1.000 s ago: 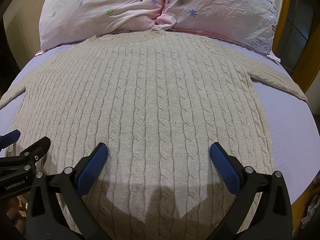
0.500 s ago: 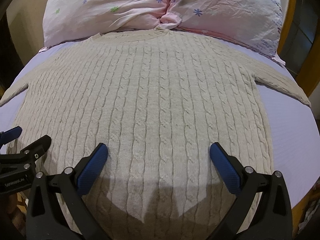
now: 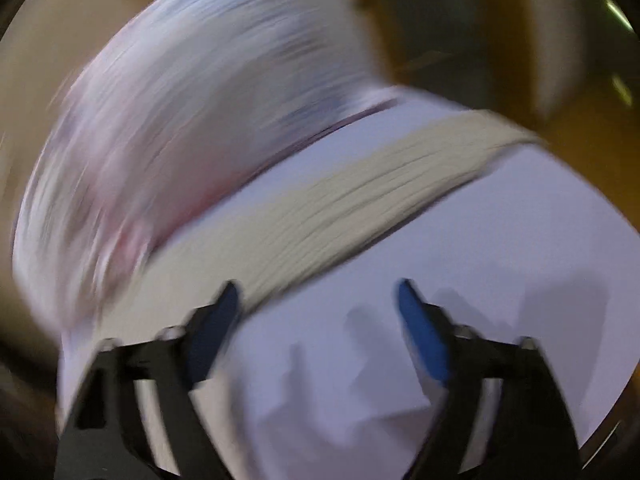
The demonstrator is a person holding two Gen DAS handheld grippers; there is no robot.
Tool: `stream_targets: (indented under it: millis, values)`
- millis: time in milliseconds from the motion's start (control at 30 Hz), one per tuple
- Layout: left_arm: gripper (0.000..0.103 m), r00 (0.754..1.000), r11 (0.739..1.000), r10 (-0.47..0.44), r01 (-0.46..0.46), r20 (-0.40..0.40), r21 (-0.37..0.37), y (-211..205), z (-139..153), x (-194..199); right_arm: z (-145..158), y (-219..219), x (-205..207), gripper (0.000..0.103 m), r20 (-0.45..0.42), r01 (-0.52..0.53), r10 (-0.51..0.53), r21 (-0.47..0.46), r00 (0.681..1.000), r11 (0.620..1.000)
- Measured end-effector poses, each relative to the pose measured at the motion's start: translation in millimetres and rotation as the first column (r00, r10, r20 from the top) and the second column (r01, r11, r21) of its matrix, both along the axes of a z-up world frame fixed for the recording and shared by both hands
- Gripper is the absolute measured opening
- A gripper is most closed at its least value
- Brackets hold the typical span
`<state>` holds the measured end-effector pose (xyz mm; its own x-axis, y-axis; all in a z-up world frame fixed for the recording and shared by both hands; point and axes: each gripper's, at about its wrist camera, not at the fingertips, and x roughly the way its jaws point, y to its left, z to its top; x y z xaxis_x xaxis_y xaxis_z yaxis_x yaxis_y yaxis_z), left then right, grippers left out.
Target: Fold small clothes
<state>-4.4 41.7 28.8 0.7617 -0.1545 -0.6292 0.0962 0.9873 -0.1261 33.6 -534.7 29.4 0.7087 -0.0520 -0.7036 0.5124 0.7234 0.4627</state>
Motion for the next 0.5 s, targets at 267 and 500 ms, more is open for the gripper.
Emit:
stream_targets:
  millis: [267, 500]
  values:
    - [0.102, 0.998, 0.989, 0.053, -0.047, 0.040, -0.138, 40.0, 5.6, 11.1, -43.1, -145.9, 2.5, 0.050, -0.070, 0.338, -0.332, 0.286, 0.941, 0.897]
    - [0.102, 0.979, 0.948, 0.190, -0.166, 0.067, -0.273, 99.7, 8.2, 15.9, -52.1, -167.9, 16.4, 0.007, -0.060, 0.343, -0.341, 0.290, 0.938, 0.893]
